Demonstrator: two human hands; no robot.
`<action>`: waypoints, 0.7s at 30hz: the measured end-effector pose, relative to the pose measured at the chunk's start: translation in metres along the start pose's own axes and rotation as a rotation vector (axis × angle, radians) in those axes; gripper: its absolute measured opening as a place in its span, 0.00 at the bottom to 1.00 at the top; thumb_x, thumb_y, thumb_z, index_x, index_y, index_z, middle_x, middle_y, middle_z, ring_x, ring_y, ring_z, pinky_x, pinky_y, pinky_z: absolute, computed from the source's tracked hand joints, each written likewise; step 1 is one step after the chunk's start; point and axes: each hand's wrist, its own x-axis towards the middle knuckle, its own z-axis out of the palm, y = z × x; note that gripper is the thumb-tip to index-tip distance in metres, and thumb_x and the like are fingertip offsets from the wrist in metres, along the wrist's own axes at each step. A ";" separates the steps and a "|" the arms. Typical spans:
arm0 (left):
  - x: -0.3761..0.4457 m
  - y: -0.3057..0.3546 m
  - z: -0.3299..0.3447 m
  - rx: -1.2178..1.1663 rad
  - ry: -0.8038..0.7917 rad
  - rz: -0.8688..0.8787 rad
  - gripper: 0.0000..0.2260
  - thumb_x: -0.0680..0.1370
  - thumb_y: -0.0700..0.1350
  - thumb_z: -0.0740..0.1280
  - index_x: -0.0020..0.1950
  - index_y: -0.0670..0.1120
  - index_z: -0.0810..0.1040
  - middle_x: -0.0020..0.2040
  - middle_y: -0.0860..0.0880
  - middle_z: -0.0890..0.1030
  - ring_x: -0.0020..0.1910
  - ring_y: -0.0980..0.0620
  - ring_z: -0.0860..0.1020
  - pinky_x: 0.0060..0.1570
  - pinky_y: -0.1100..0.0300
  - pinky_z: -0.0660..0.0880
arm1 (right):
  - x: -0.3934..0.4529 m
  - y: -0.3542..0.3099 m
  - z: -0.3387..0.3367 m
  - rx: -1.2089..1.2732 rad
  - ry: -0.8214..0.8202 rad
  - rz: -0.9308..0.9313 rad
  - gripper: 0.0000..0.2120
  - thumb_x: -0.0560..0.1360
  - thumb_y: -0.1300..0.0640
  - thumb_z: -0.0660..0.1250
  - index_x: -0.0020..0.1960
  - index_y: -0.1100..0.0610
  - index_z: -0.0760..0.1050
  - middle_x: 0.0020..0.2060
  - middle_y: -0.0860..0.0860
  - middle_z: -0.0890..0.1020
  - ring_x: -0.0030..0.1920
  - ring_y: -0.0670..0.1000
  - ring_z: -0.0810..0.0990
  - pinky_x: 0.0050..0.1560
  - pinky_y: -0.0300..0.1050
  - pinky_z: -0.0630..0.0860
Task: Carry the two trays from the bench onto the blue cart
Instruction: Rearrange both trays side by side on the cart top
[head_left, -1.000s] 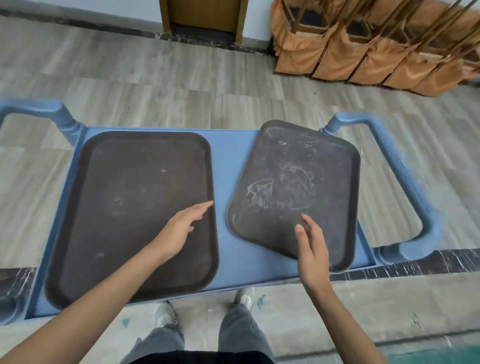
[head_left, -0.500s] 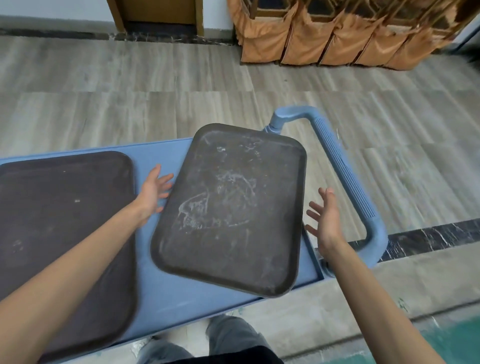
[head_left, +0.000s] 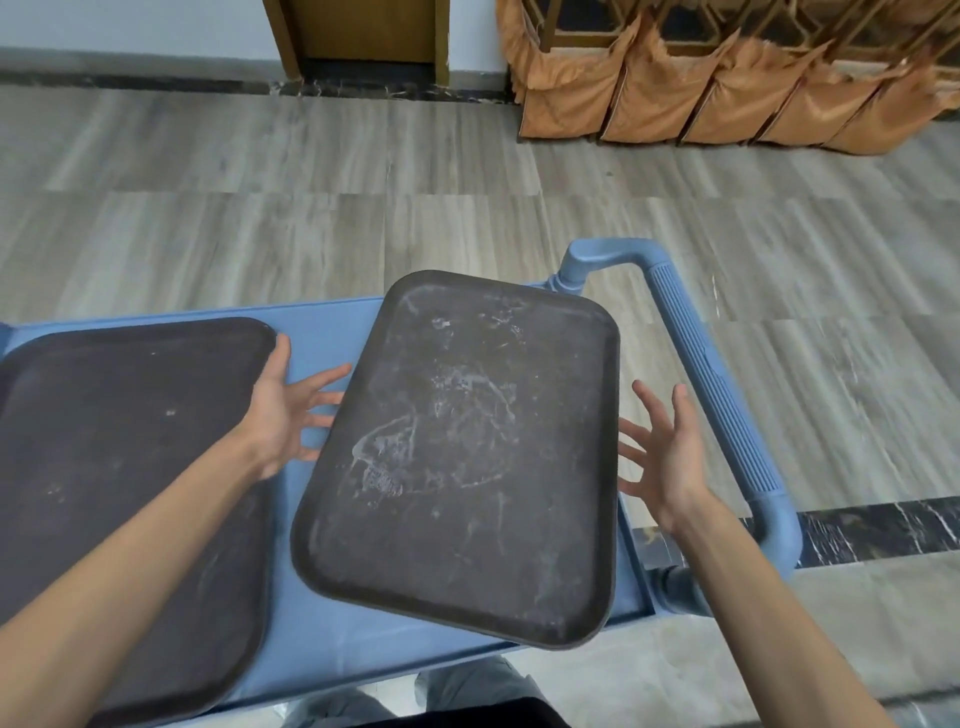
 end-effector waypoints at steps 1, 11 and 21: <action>-0.006 -0.002 -0.003 -0.012 0.004 0.004 0.44 0.69 0.81 0.44 0.66 0.56 0.81 0.64 0.44 0.80 0.58 0.42 0.78 0.52 0.37 0.72 | 0.001 -0.003 0.002 -0.013 -0.015 0.003 0.33 0.76 0.23 0.46 0.73 0.34 0.71 0.68 0.52 0.78 0.66 0.57 0.76 0.61 0.67 0.71; -0.046 -0.051 -0.030 -0.154 0.058 -0.021 0.48 0.66 0.83 0.41 0.71 0.57 0.76 0.69 0.47 0.76 0.64 0.44 0.73 0.58 0.30 0.65 | 0.017 -0.011 0.030 -0.146 -0.117 0.041 0.35 0.74 0.21 0.43 0.74 0.33 0.69 0.73 0.55 0.74 0.72 0.61 0.70 0.65 0.72 0.64; -0.052 -0.076 -0.030 -0.209 0.028 0.022 0.43 0.68 0.82 0.44 0.71 0.61 0.75 0.61 0.52 0.82 0.61 0.50 0.77 0.41 0.43 0.74 | 0.028 -0.004 0.035 -0.222 -0.137 0.046 0.37 0.75 0.23 0.42 0.76 0.37 0.67 0.76 0.55 0.71 0.74 0.61 0.68 0.69 0.75 0.60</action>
